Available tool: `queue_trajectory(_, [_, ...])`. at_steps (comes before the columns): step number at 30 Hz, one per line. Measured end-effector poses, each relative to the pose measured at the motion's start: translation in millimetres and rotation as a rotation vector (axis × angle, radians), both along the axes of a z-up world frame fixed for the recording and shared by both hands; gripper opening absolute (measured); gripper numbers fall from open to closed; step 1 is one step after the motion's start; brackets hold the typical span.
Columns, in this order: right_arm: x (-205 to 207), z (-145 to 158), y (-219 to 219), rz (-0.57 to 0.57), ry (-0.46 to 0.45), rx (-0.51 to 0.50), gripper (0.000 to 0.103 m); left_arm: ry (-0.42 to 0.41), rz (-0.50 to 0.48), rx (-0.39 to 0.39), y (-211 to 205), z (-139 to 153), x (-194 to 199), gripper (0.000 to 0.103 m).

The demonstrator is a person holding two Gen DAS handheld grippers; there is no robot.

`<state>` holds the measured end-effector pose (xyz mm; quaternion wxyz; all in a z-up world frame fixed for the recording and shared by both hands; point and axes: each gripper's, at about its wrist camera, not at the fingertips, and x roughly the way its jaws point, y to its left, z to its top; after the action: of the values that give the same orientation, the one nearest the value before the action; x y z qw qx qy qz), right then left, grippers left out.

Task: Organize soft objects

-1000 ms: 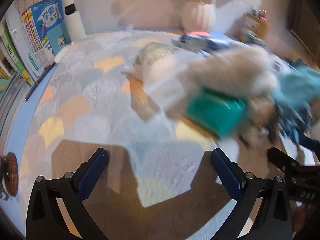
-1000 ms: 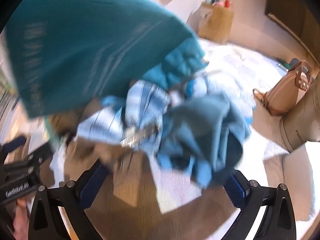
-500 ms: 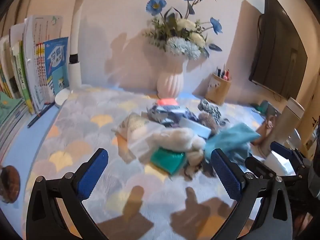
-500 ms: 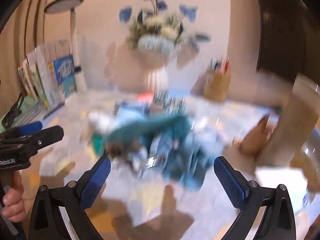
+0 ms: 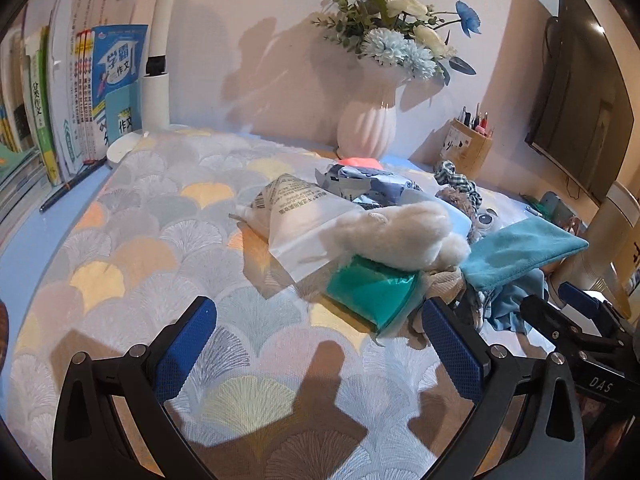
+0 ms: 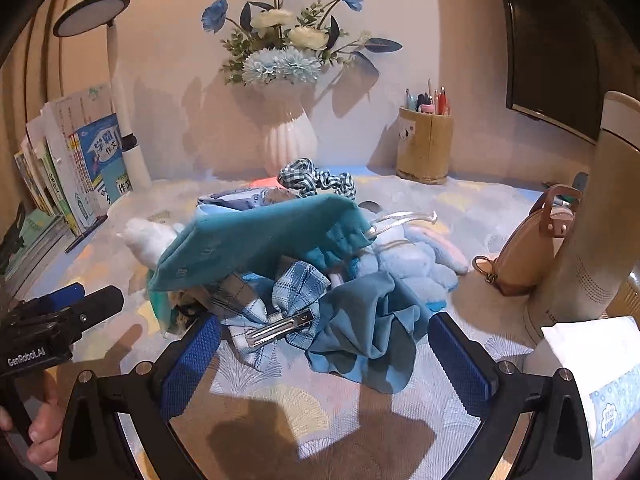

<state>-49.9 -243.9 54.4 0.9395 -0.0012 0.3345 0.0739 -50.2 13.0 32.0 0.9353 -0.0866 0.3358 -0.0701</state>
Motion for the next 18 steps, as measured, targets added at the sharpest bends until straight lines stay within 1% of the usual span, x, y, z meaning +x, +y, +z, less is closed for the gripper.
queue_trajectory(8, [-1.5, -0.1, -2.3, -0.001, -0.007, -0.008, 0.103, 0.013, -0.008, 0.005, -2.9, 1.3, 2.4, 0.102])
queue_trajectory(18, [-0.4, -0.9, -0.5, -0.001, -0.011, -0.025, 0.103, 0.043, 0.0, -0.055, 3.8, -1.2, 5.4, 0.102])
